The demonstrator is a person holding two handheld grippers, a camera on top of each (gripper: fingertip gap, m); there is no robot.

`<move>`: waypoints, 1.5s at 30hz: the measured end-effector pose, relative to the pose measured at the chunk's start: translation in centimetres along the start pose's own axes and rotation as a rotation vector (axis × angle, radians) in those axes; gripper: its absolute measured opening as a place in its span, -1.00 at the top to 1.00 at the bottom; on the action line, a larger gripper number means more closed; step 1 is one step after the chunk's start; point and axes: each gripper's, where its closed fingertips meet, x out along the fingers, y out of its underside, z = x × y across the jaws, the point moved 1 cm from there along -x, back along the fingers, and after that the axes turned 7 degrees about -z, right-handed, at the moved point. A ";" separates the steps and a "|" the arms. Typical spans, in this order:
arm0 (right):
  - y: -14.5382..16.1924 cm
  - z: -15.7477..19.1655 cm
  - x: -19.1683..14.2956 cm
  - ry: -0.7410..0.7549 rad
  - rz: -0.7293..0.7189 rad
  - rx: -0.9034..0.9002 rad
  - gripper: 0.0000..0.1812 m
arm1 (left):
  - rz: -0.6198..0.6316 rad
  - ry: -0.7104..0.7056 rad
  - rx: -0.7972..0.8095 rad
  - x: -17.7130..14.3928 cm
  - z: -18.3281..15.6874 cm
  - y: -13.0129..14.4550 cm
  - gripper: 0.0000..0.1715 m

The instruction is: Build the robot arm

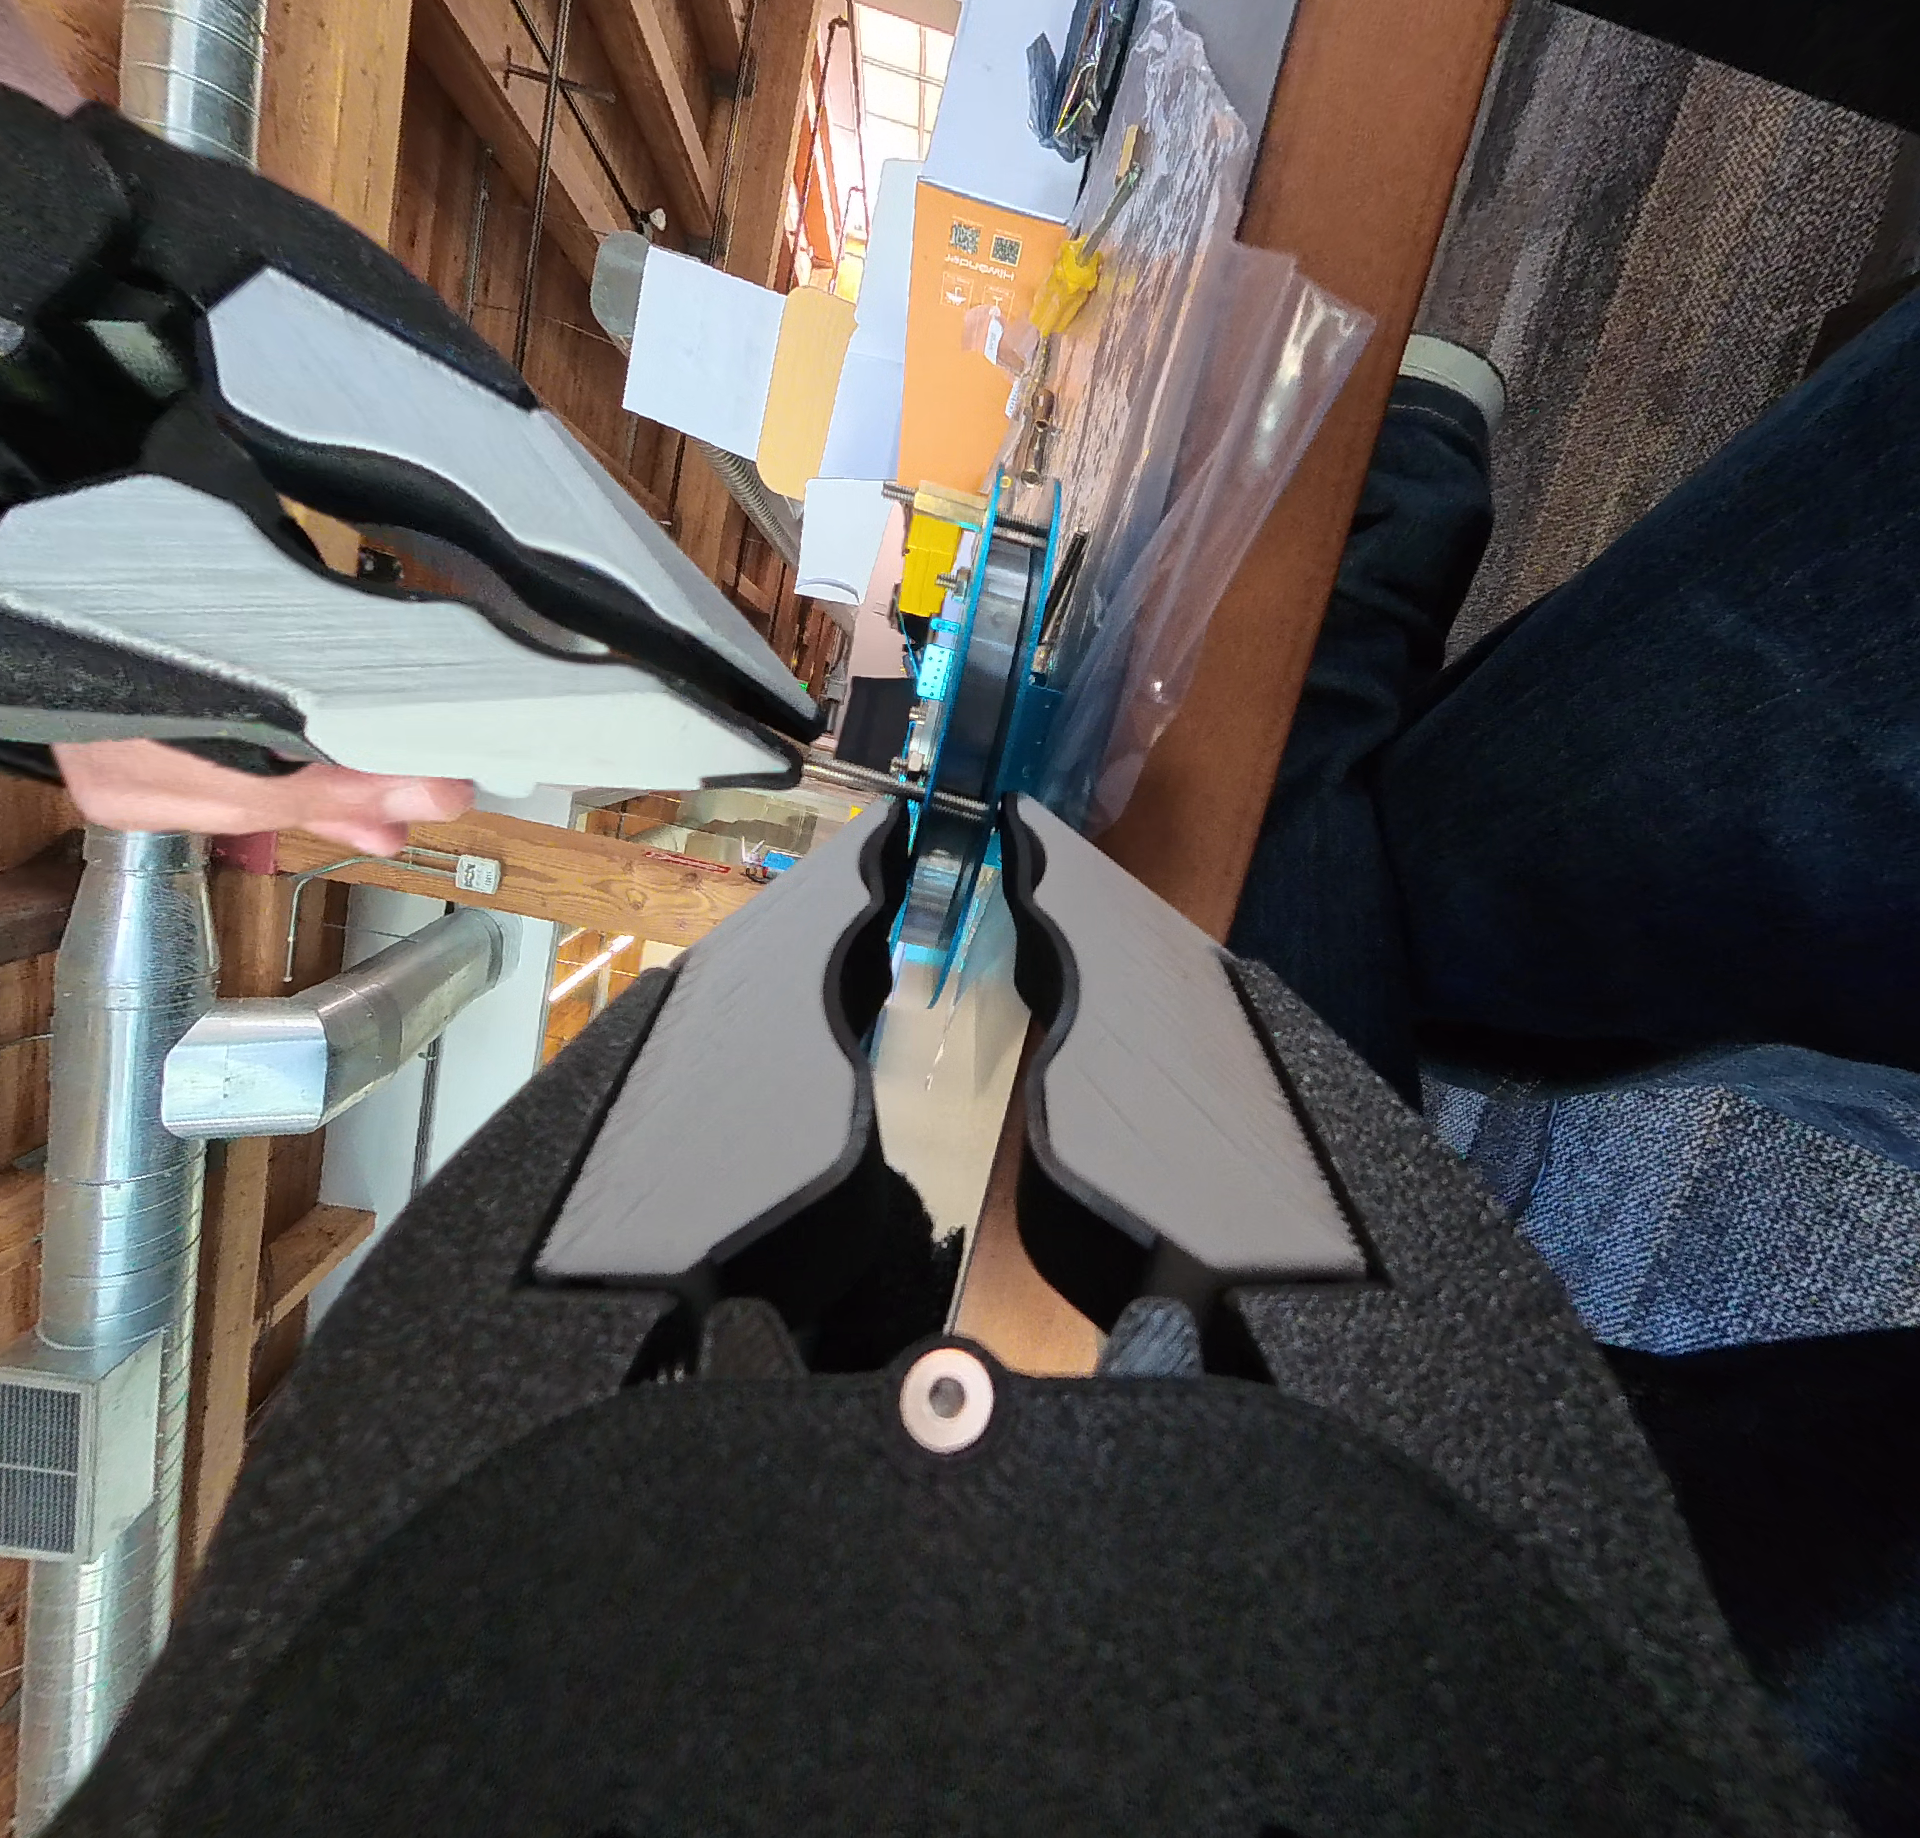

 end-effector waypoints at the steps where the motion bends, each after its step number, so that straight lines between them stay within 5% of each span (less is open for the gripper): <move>1: 0.0 0.0 0.0 -0.011 -0.002 -0.018 0.95 | 0.000 -0.002 0.005 0.0 0.0 0.0 0.80; 7: -0.1 -0.2 0.0 -0.037 -0.093 0.162 0.95 | 0.001 0.002 0.005 -0.1 0.0 0.0 0.80; 15: -1.0 -0.9 0.8 -0.042 -0.217 0.771 0.96 | 0.002 0.003 0.004 -0.2 0.0 0.0 0.80; 22: 0.1 -1.4 -1.0 0.101 -0.296 0.944 0.96 | 0.001 0.003 0.006 -0.3 0.0 0.1 0.80; 29: -0.2 -2.3 -1.2 0.366 -0.639 1.344 0.95 | 0.001 0.003 0.005 -0.3 0.0 0.1 0.80; 35: 0.4 -1.4 -0.5 0.568 -0.696 1.451 0.95 | -0.001 0.005 0.001 -0.3 0.0 0.1 0.80; 45: 0.6 -1.2 -0.6 0.672 -0.695 1.550 0.94 | -0.001 0.008 -0.003 -0.2 0.0 0.1 0.80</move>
